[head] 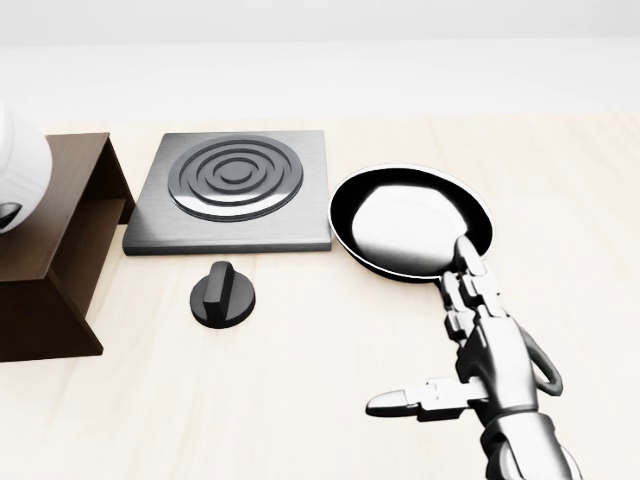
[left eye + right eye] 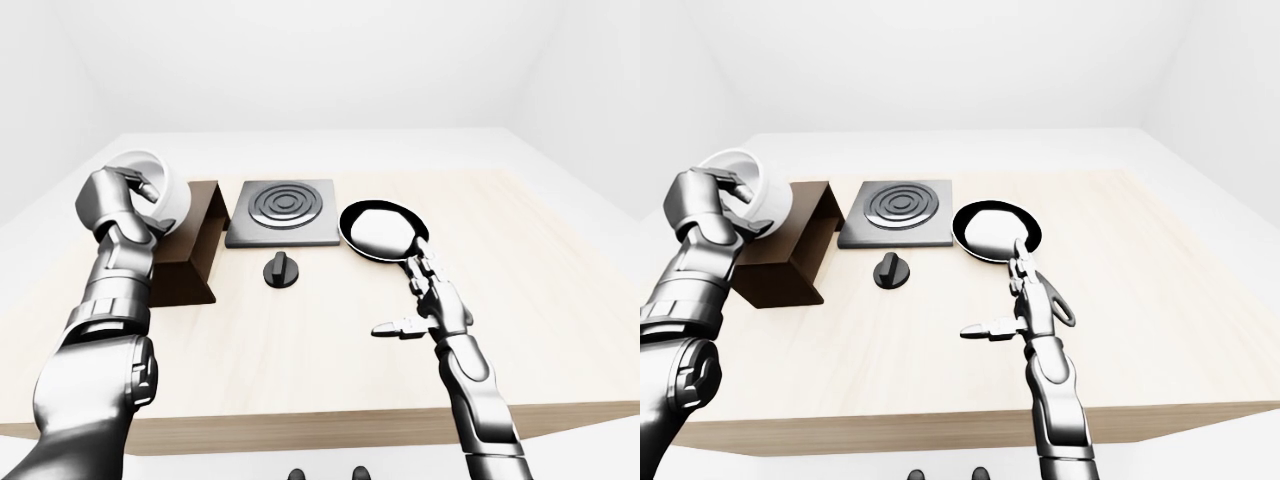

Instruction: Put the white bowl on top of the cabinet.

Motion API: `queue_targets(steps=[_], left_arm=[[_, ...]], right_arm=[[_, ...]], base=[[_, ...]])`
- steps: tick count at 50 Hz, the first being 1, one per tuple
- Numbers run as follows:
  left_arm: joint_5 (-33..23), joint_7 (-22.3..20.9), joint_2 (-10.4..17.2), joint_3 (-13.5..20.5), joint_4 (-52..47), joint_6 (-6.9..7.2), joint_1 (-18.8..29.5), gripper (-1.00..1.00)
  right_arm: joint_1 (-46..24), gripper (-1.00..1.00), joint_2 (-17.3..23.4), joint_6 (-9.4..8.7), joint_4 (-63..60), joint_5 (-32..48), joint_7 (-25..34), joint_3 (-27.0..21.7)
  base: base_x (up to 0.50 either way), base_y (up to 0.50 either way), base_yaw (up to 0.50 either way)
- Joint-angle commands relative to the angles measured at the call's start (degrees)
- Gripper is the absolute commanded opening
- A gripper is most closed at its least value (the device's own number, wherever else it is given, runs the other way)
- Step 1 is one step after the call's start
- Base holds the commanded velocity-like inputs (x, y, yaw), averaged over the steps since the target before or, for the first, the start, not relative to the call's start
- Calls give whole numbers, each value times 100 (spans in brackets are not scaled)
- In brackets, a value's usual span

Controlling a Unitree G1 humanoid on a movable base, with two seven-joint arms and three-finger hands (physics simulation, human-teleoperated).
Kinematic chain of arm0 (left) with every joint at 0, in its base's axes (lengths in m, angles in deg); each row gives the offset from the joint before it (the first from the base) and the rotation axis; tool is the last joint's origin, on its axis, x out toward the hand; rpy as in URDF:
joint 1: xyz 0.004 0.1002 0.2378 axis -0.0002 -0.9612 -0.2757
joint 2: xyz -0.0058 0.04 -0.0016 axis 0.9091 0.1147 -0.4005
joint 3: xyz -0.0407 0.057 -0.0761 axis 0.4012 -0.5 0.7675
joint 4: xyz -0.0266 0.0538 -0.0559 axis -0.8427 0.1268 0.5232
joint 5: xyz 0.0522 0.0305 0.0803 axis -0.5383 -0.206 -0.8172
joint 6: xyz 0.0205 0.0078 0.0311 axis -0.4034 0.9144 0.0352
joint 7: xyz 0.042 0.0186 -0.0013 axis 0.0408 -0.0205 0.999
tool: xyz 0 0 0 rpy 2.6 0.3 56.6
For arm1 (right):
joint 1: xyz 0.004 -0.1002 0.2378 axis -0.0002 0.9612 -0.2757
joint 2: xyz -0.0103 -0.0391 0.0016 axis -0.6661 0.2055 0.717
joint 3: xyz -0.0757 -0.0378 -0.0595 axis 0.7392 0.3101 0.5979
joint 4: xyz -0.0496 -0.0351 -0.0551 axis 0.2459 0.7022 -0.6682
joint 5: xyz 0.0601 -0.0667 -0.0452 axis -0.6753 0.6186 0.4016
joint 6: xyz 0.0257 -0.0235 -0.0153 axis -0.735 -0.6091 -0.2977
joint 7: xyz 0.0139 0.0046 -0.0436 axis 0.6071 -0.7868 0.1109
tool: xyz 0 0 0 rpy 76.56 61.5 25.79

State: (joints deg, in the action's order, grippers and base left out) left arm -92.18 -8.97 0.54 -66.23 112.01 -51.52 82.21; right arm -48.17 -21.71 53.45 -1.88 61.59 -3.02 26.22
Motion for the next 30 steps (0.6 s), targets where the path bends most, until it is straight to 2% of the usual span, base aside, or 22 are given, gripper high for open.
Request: queue_targets(steps=[1,15,16,18,19,30], left_arm=[[-135,257,29,-16,41,0,104,-100],[-85,310,16,-24,109,0,91,-100],[-83,335,6,-27,110,0,83,-92],[-77,354,-9,-34,134,0,74,-30],[-80,369,-7,-39,163,0,95,100],[-92,349,-12,-53,130,0,89,100]], right_arm=[[2,100,-8,0,14,28,-11,27],[21,100,-21,0,-2,47,-8,53],[21,100,-23,0,9,52,-9,59],[25,100,-24,0,9,56,-10,61],[24,100,-23,0,3,49,-8,57],[2,100,-21,0,60,56,-4,63]], base=[[0,0,0],[0,0,0],[0,0,0],[0,0,0],[0,0,0],[0,0,0]])
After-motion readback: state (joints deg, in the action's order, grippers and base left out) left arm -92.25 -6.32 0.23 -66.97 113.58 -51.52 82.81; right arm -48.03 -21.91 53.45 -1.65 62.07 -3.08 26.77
